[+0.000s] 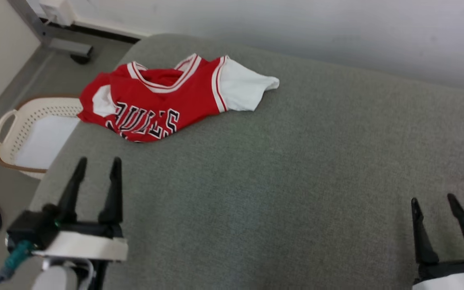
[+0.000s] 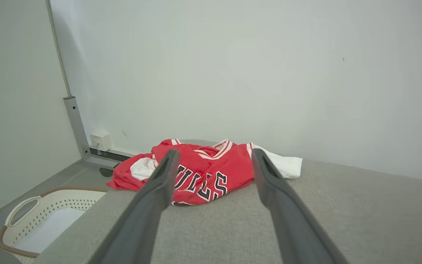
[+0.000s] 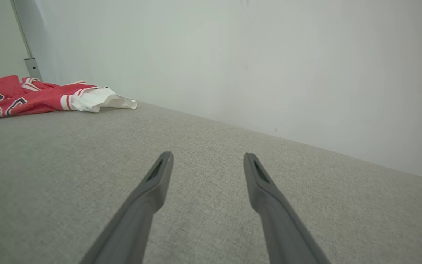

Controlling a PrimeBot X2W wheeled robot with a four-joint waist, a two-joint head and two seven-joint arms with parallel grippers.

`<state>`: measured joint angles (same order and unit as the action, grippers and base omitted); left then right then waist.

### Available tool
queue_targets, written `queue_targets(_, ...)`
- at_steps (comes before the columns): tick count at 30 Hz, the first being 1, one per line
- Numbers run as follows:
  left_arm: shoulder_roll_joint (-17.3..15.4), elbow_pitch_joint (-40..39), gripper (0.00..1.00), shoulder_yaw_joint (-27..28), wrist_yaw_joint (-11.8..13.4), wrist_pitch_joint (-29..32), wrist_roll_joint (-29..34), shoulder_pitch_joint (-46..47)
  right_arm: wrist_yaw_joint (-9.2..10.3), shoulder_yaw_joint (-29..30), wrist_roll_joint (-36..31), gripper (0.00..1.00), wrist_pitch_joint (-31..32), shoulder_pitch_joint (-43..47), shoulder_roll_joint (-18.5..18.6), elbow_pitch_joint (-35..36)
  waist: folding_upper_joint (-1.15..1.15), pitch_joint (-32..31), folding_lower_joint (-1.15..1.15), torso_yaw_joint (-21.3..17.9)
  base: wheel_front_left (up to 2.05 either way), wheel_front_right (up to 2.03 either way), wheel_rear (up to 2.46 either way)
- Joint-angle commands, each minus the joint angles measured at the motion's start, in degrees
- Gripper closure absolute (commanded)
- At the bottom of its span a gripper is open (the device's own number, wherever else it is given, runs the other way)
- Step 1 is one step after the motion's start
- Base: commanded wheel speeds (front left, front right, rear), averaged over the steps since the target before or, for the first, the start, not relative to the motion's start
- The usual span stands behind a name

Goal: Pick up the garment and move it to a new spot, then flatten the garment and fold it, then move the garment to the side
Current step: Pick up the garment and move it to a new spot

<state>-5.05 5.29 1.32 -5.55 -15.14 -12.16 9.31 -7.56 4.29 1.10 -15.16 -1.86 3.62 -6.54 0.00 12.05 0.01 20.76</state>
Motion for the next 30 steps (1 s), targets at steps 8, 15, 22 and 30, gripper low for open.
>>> queue_targets(8, -9.3, 12.9, 0.00, 3.6, -0.8, 8.6, -3.6, 24.0, 0.16, 1.1, -2.8, 0.00, 0.1, -8.3, 4.9, 3.3, 0.00, 21.3, -0.01, -4.0, 0.00, 0.00, 0.00)
queue_targets(15, -12.9, 28.6, 0.00, 3.9, 0.6, 18.5, -4.4, 38.9, 0.23, 0.6, -3.0, 0.00, 1.5, -9.6, 7.3, 4.3, 0.00, 25.4, -0.01, -6.0, 0.00, 0.00, 0.00)
queue_targets(22, -15.0, 43.2, 0.00, 2.9, 2.3, 22.2, -3.2, 44.9, 0.35, 0.5, -2.5, 0.00, 3.2, -8.3, 7.7, 6.0, 0.00, 26.0, -0.01, -8.7, 0.00, 0.00, 0.00)
queue_targets(30, -17.5, 48.7, 1.00, 2.3, 0.8, 17.5, -3.3, 48.5, 0.21, -0.5, -1.2, 0.00, 1.8, -6.5, 4.9, 4.1, 0.00, 20.4, -0.01, -10.4, 0.00, 0.00, 0.00)
